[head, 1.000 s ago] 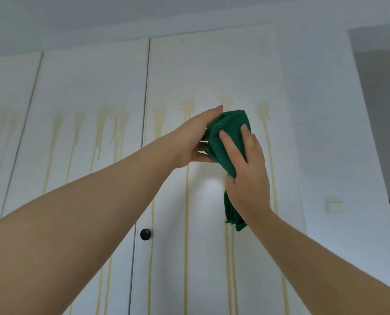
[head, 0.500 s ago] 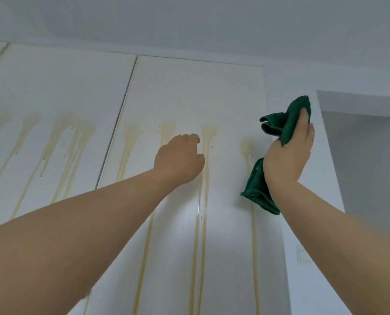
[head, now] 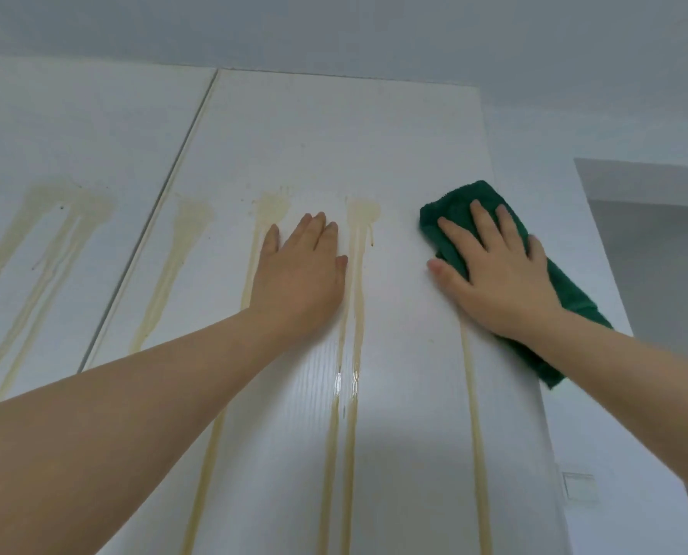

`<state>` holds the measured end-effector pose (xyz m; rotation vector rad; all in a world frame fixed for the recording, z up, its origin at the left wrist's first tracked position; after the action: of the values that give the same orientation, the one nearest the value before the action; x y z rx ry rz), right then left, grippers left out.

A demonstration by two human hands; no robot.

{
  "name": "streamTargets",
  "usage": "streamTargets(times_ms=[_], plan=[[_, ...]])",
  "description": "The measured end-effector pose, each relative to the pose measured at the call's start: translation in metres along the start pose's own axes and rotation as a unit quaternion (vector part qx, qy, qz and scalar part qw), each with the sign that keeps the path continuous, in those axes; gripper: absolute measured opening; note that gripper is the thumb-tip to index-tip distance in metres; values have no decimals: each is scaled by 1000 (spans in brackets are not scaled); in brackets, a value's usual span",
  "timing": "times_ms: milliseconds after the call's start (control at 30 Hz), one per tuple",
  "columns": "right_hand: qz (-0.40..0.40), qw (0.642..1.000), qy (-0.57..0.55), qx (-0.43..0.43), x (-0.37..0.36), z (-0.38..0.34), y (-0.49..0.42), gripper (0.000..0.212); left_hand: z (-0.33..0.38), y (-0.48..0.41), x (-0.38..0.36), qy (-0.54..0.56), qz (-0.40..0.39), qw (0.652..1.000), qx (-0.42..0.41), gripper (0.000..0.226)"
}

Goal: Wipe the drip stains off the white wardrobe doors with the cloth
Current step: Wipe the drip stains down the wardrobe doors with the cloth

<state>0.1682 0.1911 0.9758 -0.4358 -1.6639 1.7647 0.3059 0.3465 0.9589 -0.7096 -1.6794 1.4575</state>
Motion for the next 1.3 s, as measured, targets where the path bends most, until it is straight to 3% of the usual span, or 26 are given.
streamTargets(times_ms=[200,367,433,633,700,767,833,1000,1167,1233,1300], plan=[[69,993,-75,-65,1,-4,-49,45,1,-2,-3,-21,62,998,-16,45],[98,991,-48,75,-9,-5,-6,43,-3,-2,2,-21,63,998,-18,44],[86,990,-30,104,-13,-3,6,51,2,0,0,-31,42,999,-12,46],[83,995,-40,-46,-2,-12,-41,46,-4,1,1,-62,5,998,-13,49],[96,995,-24,28,-7,-31,-28,49,-4,0,3,-63,-3,998,-14,49],[113,978,-15,175,-16,-43,-6,56,-6,0,4,-58,-10,998,-10,49],[112,967,5,228,-14,-31,-8,54,-6,1,5,-58,-16,998,-8,49],[86,996,-28,-12,-1,-27,-43,49,-8,-3,6,-63,-9,998,-21,46],[79,976,4,201,-6,-51,-16,50,-2,-4,9,-59,41,997,-24,51],[81,987,4,138,-4,-27,-34,51,-1,-3,9,-71,26,997,-23,40],[83,996,-18,0,-2,-5,-45,50,-2,-3,9,-75,32,996,-32,37]])
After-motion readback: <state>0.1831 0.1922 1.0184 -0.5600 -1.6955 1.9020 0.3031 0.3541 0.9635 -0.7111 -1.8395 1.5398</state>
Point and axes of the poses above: each hand's wrist, its own y-axis away from the middle knuckle, its own x-axis out of the back of the hand, z = x × y, the point moved 2 cm from there along -y, towards the middle knuckle, and after that the axes turned 9 degrees about y, right-handed, at the moved point
